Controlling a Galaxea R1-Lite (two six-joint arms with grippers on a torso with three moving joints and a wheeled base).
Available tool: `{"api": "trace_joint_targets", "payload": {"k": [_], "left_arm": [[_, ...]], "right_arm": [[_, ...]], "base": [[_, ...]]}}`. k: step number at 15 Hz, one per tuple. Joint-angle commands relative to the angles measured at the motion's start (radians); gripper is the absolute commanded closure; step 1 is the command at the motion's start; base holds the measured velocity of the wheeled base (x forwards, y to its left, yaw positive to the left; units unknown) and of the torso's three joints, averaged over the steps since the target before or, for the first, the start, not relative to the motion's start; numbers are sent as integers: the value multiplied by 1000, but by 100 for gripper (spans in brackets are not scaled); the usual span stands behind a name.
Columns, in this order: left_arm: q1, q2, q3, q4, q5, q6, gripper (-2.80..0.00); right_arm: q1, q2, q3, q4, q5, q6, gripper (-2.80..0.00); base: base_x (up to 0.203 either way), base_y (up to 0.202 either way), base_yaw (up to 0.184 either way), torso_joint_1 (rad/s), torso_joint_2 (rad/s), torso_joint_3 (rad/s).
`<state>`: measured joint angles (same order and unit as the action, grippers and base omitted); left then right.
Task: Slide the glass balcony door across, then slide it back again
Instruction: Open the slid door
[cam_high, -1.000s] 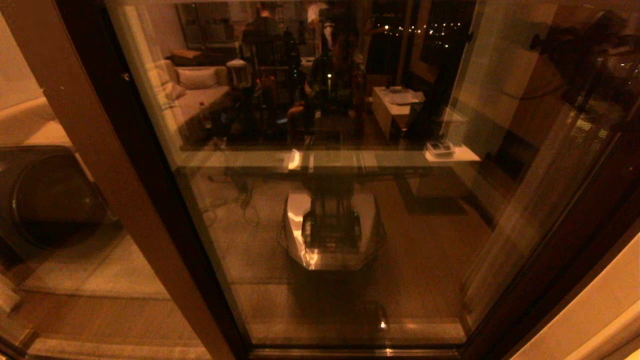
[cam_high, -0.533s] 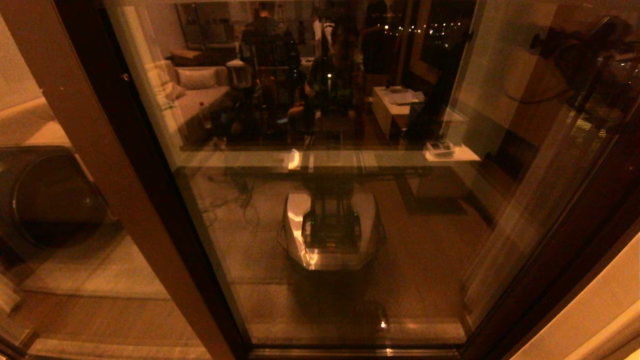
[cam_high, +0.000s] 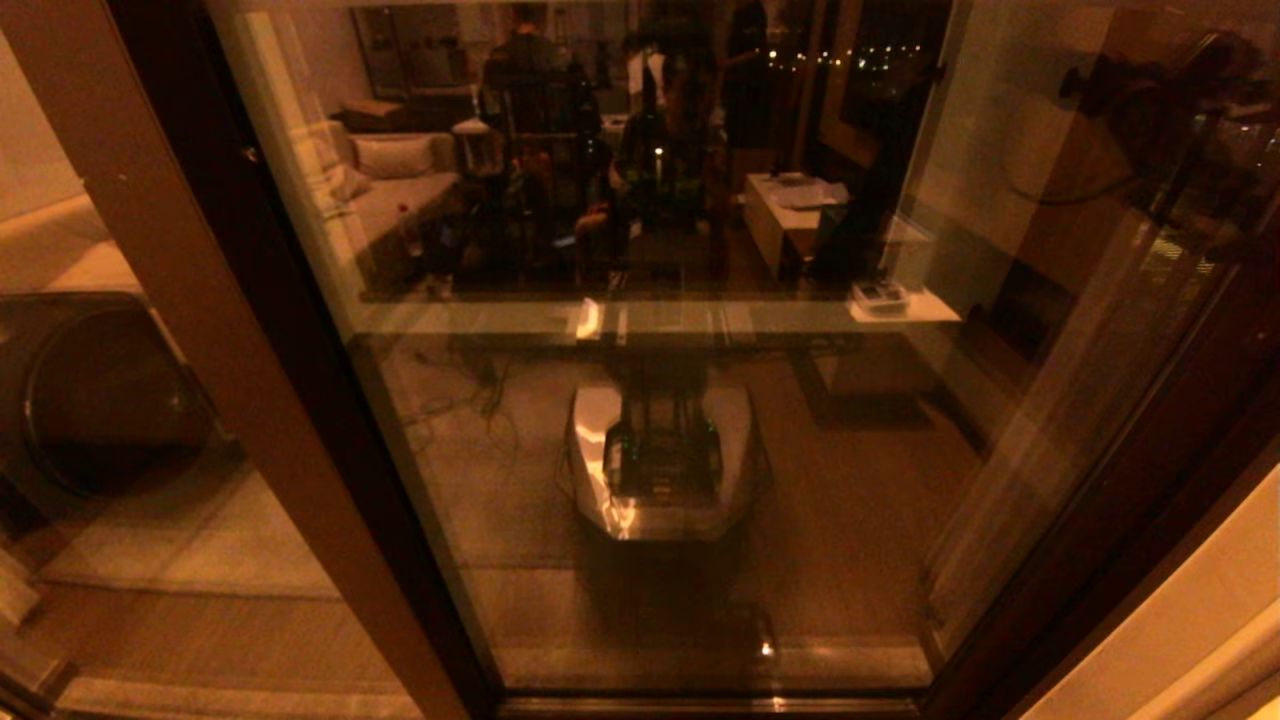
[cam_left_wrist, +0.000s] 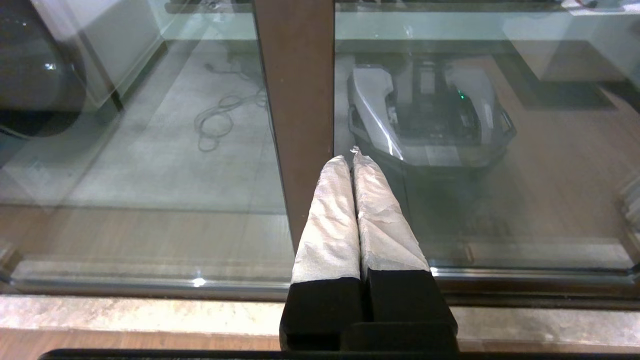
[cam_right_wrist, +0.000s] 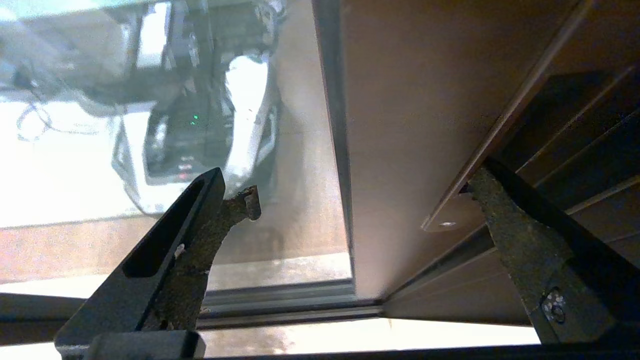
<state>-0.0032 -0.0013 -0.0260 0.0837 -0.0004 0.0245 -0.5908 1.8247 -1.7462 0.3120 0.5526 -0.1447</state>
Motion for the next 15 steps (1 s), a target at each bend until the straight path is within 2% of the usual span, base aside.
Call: {"api": "trace_joint_targets", "payload": {"k": [1,15], "left_arm": [[0,0,0,1,0,0,0],[0,0,0,1,0,0,0]], "right_arm": [[5,3,-4,1,17,4,-280],[20,2,8,2,38,8,-280]], "base": [[0,0,0,0,0,0],[0,0,0,0,0,0]]}}
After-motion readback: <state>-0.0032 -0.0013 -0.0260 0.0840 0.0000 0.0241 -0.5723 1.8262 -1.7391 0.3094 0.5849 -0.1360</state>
